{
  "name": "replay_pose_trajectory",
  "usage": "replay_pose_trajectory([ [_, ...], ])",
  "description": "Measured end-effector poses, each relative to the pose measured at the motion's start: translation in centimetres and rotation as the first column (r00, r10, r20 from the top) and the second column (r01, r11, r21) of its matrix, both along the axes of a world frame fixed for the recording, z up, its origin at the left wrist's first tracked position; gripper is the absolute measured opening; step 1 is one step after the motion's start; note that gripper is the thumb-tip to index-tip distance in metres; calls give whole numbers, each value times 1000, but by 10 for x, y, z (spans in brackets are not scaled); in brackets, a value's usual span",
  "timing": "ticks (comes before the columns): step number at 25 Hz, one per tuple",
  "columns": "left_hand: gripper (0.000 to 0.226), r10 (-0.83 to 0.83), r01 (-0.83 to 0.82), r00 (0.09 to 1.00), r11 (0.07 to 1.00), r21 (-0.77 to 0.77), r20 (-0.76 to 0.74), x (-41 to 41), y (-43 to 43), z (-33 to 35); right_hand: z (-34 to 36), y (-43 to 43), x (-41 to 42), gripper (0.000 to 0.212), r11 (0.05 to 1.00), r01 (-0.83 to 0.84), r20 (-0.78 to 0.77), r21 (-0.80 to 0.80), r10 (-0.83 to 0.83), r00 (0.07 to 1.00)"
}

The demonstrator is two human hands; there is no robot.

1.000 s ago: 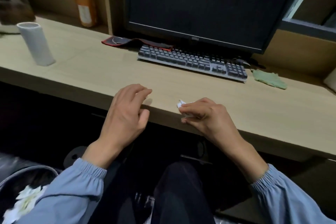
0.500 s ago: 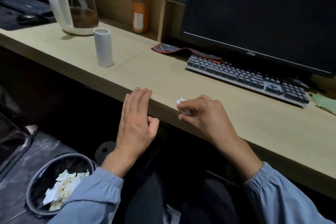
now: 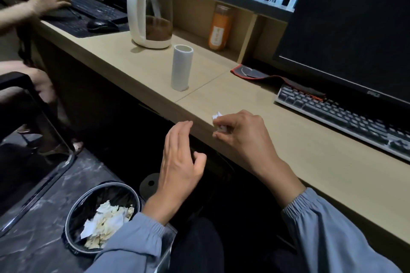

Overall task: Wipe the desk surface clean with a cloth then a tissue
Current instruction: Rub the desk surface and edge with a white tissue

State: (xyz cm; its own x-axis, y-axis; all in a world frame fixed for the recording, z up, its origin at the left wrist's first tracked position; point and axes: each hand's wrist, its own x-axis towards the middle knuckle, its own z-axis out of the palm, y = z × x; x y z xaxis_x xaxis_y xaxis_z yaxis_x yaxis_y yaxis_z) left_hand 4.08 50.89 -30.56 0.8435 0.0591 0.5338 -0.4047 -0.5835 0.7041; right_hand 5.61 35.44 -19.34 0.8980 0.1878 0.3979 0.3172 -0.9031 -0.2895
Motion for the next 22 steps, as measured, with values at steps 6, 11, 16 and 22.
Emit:
replay_pose_trajectory([
  [6,72,92,-94,993,995,-18,-73,10,18,-7,-11,52,52,5,1000,6,-22,-3,-6,1000],
  [11,73,124,-126,987,992,-13,-101,6,30,-7,-15,95,75,9,998,49,-13,24,-49,999],
  [16,71,121,-129,980,991,-40,-159,0,35,-1,-16,103,74,12,998,44,-24,40,-43,999],
  [22,70,82,-86,985,996,-18,-153,-13,28,12,-12,83,58,21,999,40,-67,10,-39,997],
])
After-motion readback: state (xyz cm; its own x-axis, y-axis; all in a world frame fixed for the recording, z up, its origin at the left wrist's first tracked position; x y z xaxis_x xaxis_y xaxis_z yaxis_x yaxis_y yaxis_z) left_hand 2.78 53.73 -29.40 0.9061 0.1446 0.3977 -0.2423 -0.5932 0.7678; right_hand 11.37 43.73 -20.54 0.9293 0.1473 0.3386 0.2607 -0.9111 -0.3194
